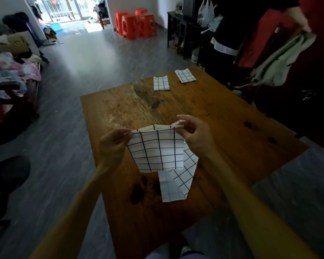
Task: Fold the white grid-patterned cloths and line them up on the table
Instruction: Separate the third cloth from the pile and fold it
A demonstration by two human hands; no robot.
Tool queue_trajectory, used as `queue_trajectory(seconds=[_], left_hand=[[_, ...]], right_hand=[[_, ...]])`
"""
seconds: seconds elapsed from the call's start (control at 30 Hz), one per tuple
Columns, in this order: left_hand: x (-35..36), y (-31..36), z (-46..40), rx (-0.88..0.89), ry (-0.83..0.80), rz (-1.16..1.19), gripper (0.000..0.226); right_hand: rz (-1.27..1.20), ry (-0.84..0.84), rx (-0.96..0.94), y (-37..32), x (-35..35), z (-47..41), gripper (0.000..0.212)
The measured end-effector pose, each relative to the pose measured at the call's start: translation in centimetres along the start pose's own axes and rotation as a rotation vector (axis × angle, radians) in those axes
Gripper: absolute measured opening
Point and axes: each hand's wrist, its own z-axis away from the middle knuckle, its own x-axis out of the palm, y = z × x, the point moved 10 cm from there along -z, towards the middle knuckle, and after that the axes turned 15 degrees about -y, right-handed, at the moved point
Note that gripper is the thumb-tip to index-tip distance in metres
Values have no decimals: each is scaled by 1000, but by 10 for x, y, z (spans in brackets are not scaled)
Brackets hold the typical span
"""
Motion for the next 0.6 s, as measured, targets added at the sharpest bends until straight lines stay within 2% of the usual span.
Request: queue_trajectory(seconds=[0.4, 0.47, 0.6], left_hand=[[6, 10, 0, 37, -14, -18, 12], [9, 14, 0, 50, -27, -38, 12], [25, 24, -2, 57, -58, -114, 13]], right_hand=[[-36, 3, 25, 10, -10, 2, 26], [47, -12, 38, 12, -10, 1, 26], [455, -108, -71, -13, 17, -4, 29]])
